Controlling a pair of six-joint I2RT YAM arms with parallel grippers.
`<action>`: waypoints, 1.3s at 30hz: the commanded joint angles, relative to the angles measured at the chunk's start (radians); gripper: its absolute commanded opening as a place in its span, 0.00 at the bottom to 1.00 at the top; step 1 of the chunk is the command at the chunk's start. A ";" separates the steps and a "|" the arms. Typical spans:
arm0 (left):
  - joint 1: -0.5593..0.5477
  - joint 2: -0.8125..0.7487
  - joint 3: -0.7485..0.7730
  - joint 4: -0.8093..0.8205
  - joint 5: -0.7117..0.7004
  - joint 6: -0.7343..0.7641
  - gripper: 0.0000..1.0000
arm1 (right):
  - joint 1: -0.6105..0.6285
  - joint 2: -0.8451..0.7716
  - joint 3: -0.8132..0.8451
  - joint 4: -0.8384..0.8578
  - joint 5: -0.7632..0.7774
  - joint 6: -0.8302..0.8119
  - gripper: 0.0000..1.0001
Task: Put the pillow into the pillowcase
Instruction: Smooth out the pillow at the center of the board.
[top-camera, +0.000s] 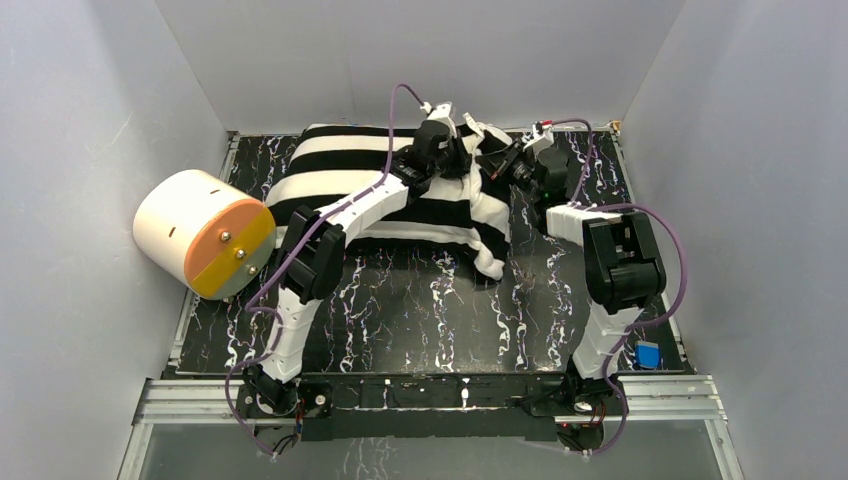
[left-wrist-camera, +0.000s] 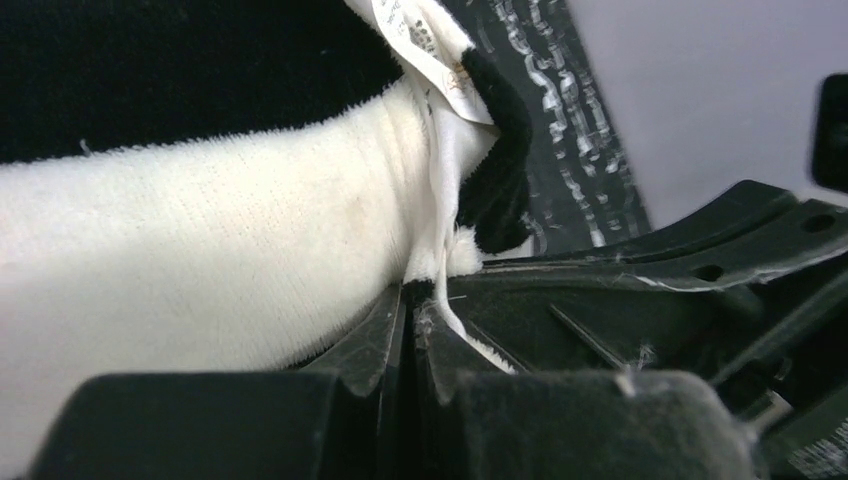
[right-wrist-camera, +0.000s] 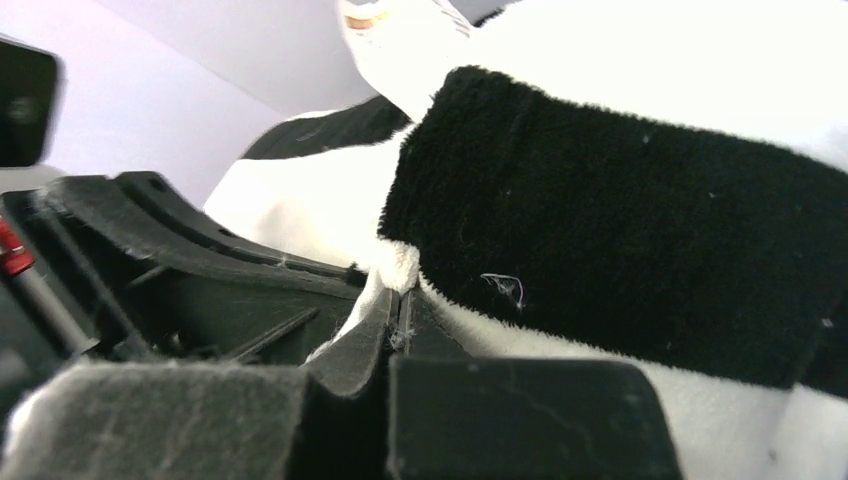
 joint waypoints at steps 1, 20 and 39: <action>-0.117 -0.094 0.072 -0.042 -0.125 0.166 0.00 | 0.090 -0.083 -0.080 -0.280 0.087 -0.076 0.00; -0.076 -0.244 -0.192 0.452 0.274 -0.182 0.00 | 0.054 -0.238 -0.096 -0.105 -0.091 -0.082 0.00; -0.099 -0.095 -0.122 0.738 0.448 -0.488 0.00 | 0.148 0.055 -0.080 0.761 -0.096 0.362 0.00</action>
